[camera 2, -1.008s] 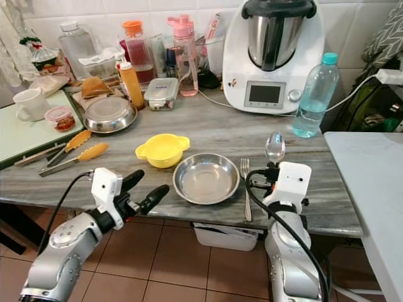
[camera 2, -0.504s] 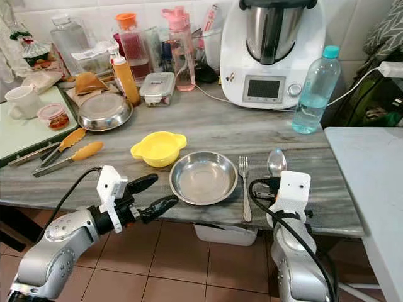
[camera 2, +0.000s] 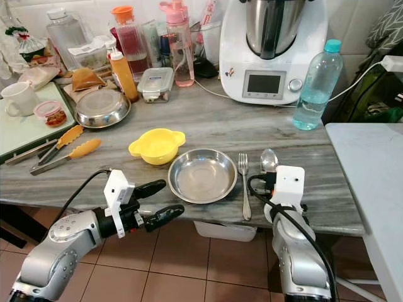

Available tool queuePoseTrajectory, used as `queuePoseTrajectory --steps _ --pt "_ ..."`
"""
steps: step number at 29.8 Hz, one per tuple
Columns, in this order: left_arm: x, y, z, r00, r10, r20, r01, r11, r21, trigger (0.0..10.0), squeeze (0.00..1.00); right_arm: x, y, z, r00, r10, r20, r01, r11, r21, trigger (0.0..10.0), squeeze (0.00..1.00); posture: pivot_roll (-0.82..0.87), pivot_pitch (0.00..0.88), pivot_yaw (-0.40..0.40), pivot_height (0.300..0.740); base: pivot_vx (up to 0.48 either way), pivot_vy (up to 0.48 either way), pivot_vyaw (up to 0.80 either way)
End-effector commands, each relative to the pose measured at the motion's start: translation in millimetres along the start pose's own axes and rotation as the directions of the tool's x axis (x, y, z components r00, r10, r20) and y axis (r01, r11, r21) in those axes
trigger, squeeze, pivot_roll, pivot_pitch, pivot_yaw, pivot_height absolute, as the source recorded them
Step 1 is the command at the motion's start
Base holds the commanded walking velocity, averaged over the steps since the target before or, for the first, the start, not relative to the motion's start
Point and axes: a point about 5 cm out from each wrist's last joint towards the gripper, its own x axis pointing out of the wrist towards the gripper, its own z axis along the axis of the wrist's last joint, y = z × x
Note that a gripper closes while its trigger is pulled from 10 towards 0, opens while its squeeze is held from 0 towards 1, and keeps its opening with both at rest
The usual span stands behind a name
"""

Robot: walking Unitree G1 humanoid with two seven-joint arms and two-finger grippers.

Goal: Setting the table

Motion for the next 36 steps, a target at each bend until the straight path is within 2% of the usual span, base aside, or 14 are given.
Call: queuePoseTrajectory --steps 1,9,20,28,36 --pt "1.6 -3.1 7.1 1.000 -0.007 0.009 0.007 1.000 0.027 10.0 0.00 3.4 5.8 -1.5 0.999 0.032 -0.014 -0.032 0.999 0.006 10.0 0.00 -0.11 0.054 0.096 0.740 0.000 0.000 0.00" --pt "2.4 -5.1 10.8 1.000 -0.007 0.010 0.007 0.999 0.034 10.0 0.00 10.1 15.6 -2.3 0.998 0.059 -0.025 -0.058 0.998 0.029 10.0 0.00 -0.10 0.055 0.095 0.740 0.000 0.000 0.00" --pt "0.3 -6.0 9.5 1.000 -0.004 0.001 0.004 1.000 0.027 10.0 0.00 10.6 6.6 -6.0 0.999 0.020 -0.039 -0.020 1.000 0.012 10.0 0.00 -0.10 0.057 0.098 0.740 0.000 0.000 0.00" --pt "1.5 -7.4 8.0 1.000 -0.001 -0.002 0.001 1.000 0.025 10.0 0.00 8.5 -8.9 -5.6 0.999 -0.022 -0.040 0.022 1.000 0.007 10.0 0.00 -0.11 0.058 0.101 0.740 0.000 0.000 0.00" --pt "2.8 -7.5 7.2 1.000 -0.004 -0.007 0.004 1.000 0.024 10.0 0.00 10.2 -5.6 -6.2 0.999 -0.003 -0.044 0.003 1.000 0.010 10.0 0.00 -0.10 0.057 0.101 0.740 0.000 0.000 0.00"
